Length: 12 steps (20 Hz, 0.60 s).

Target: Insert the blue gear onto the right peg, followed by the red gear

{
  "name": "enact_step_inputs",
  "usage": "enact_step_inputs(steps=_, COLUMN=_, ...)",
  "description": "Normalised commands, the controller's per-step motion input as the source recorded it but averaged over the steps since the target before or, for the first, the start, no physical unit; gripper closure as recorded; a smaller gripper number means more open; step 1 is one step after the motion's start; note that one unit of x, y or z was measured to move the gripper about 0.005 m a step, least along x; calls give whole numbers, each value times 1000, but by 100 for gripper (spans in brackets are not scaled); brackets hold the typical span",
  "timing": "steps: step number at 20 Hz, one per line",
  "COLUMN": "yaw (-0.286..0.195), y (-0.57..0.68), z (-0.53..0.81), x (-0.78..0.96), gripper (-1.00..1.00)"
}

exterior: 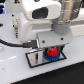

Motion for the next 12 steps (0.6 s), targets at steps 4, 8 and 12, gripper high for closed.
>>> enact_step_inputs(steps=4, yaw=0, y=45, z=154, x=101, gripper=100)
enact_step_inputs(steps=8, yaw=0, y=34, z=142, x=22, gripper=-100)
enact_step_inputs(steps=12, yaw=0, y=5, z=181, x=10, gripper=-100)
